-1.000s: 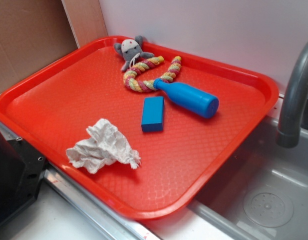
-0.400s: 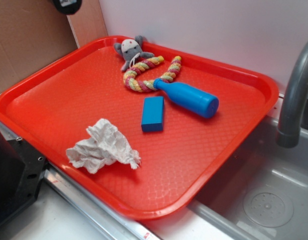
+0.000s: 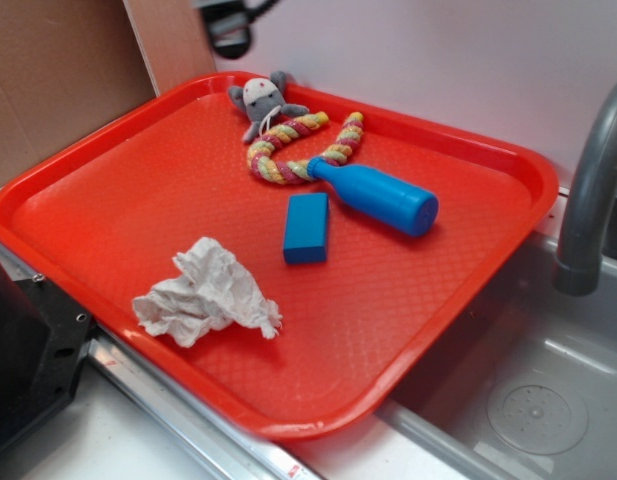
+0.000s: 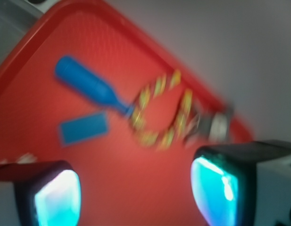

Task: Grab the blue bottle.

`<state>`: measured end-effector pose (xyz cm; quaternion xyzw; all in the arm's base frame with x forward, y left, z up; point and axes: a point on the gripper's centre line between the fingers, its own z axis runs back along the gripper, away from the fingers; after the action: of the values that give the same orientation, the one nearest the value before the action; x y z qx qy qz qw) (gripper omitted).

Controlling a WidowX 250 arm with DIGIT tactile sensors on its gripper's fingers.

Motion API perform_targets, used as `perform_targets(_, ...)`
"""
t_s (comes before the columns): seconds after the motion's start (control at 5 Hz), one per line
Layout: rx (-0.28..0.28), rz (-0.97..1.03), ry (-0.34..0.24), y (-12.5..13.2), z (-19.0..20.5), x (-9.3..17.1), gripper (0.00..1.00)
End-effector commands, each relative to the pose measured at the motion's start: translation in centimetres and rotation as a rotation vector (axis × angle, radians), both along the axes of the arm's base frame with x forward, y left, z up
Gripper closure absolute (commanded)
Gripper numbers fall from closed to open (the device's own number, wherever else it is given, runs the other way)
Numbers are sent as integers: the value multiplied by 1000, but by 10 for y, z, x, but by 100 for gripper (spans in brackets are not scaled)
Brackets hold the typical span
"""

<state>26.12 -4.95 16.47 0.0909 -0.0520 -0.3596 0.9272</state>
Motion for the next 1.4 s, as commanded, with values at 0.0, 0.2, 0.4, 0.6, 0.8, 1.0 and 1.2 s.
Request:
perform_targets(0.0,-23,-504,-76,-43,-32,32,0)
perform_targets(0.2,-69,-743,-78,-63,-46,16,0)
perform_targets(0.4,-150,-780,-21,-81,-62,9,0)
perform_targets(0.6,-163,-803,17,-84,-79,15,0)
perform_targets(0.8,-157,-826,58,-87,-99,14,0)
perform_targets(1.0,-124,-814,93,-88,-120,4,0)
perform_targets(1.2,-121,-793,122,-89,-128,-5,1)
